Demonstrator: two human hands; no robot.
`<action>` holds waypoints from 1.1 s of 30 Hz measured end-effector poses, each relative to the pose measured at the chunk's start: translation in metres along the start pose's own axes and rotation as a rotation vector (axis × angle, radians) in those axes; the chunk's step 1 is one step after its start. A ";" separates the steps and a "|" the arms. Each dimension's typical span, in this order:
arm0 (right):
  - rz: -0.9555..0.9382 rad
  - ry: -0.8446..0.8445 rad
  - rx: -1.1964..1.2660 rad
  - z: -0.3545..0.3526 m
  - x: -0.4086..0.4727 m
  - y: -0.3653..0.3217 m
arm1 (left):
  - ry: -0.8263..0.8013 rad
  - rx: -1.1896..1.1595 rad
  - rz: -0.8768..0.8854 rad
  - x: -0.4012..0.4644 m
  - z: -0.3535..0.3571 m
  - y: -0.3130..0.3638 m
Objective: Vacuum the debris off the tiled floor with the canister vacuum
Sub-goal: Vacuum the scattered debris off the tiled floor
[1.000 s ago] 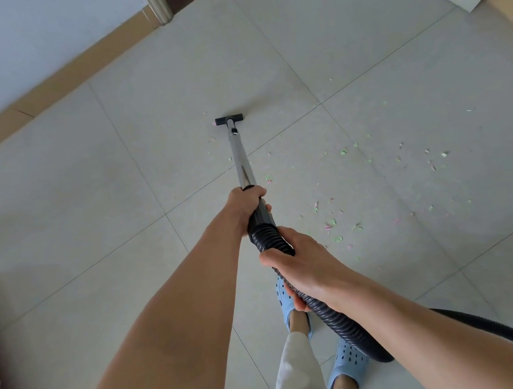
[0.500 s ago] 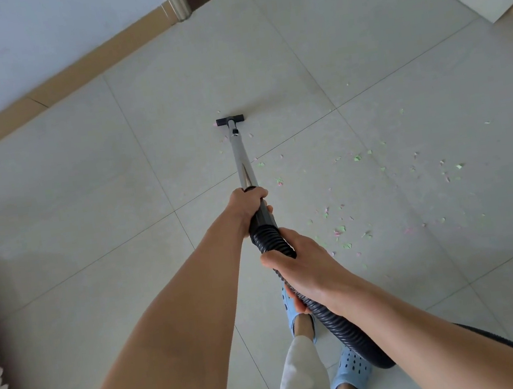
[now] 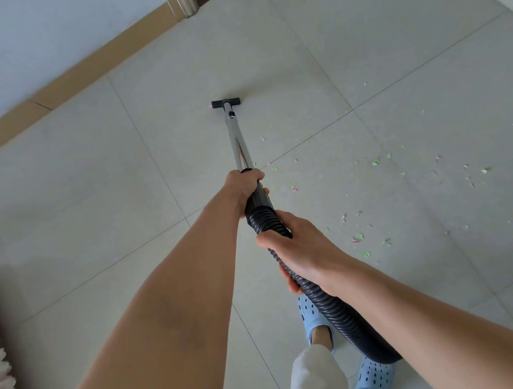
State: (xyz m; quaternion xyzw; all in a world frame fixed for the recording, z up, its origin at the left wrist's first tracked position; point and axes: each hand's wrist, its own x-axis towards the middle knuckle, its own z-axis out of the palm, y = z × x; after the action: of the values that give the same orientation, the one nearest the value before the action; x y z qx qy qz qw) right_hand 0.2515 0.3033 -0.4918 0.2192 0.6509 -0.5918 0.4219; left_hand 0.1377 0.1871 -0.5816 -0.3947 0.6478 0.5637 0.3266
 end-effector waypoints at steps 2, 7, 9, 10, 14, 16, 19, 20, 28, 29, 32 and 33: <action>0.001 0.001 -0.016 0.001 0.001 -0.004 | -0.001 -0.003 -0.010 0.000 -0.004 0.002; -0.004 0.019 -0.074 0.004 -0.010 -0.002 | -0.018 -0.054 -0.035 -0.011 -0.006 -0.006; -0.008 0.031 -0.100 0.004 -0.018 0.002 | -0.021 -0.084 -0.045 -0.018 -0.004 -0.013; -0.009 0.034 -0.108 0.004 -0.023 0.004 | -0.025 -0.099 -0.050 -0.022 -0.003 -0.016; -0.011 0.028 -0.123 -0.003 -0.042 0.013 | -0.032 -0.121 -0.062 -0.041 0.007 -0.028; -0.007 0.013 -0.129 -0.006 -0.050 0.019 | -0.029 -0.122 -0.069 -0.049 0.013 -0.035; 0.006 0.009 -0.150 -0.010 -0.063 0.033 | -0.021 -0.124 -0.078 -0.059 0.020 -0.050; 0.009 0.003 -0.151 -0.012 -0.068 0.038 | -0.020 -0.123 -0.082 -0.063 0.023 -0.056; 0.031 -0.036 -0.127 -0.022 -0.095 0.073 | -0.013 -0.130 -0.079 -0.094 0.040 -0.092; 0.030 -0.039 -0.128 -0.023 -0.096 0.075 | -0.013 -0.139 -0.084 -0.095 0.041 -0.094; 0.020 -0.045 -0.146 -0.027 -0.104 0.086 | -0.015 -0.173 -0.094 -0.103 0.045 -0.105; 0.018 -0.046 -0.153 -0.028 -0.107 0.089 | -0.017 -0.178 -0.095 -0.106 0.047 -0.109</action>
State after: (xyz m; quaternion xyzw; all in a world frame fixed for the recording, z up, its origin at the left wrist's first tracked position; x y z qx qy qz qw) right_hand 0.3719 0.3712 -0.4595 0.1785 0.6824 -0.5414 0.4575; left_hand 0.2825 0.2434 -0.5483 -0.4478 0.5730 0.6061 0.3220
